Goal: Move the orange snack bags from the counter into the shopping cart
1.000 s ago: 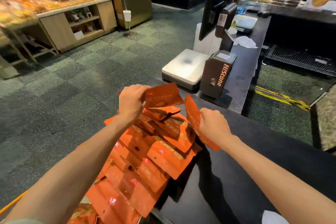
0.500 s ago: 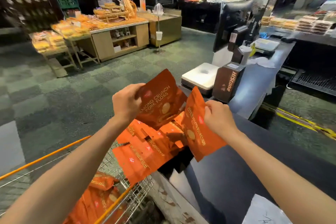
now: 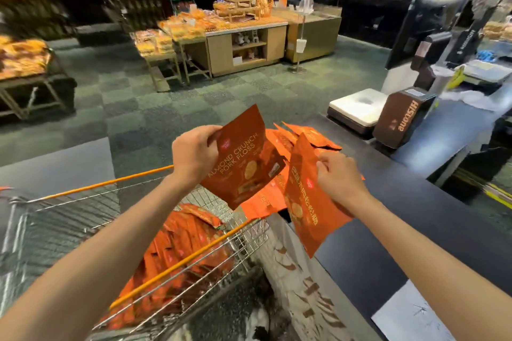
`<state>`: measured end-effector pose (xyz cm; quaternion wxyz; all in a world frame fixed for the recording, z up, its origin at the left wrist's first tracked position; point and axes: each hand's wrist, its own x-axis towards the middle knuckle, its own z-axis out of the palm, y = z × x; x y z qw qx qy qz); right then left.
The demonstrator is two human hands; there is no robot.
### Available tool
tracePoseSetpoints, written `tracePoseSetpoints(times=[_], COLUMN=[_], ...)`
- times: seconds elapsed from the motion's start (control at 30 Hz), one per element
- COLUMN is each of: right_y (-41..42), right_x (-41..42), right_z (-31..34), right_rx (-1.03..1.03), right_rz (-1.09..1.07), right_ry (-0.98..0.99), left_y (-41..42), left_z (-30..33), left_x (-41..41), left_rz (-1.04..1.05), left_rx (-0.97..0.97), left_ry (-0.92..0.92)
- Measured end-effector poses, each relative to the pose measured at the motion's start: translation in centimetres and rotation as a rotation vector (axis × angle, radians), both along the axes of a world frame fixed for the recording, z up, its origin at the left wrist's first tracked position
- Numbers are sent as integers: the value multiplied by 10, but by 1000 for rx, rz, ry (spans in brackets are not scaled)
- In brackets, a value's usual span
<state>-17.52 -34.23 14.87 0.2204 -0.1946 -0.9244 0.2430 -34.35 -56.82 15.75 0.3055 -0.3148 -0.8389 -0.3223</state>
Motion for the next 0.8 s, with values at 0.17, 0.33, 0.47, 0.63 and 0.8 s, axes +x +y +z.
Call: tracePoseSetpoints(times=[0.17,0.33,0.47,0.63,0.8], right_y=[-32,-66,-82,-89,-86], right_x=[-38,-87,-128,-181,-230], right_z=[-5,-11,-18,-35,-71], right_rx=[-12,8,-37,-88,-190], right_rz=[128,234,296,317,313], right_ry=[20,4,-41,-119,-223], left_y=[-50,-93,-114,-110,-86], left_z=[1,-4,-14,-39,-79], left_x=[-3,-21,-51,-97,-149], left_rz=[128,232,277,304,286], left_rx=[-24,-62,-115,-198,-231], left_ry=[14,-7,-53,-177,-328])
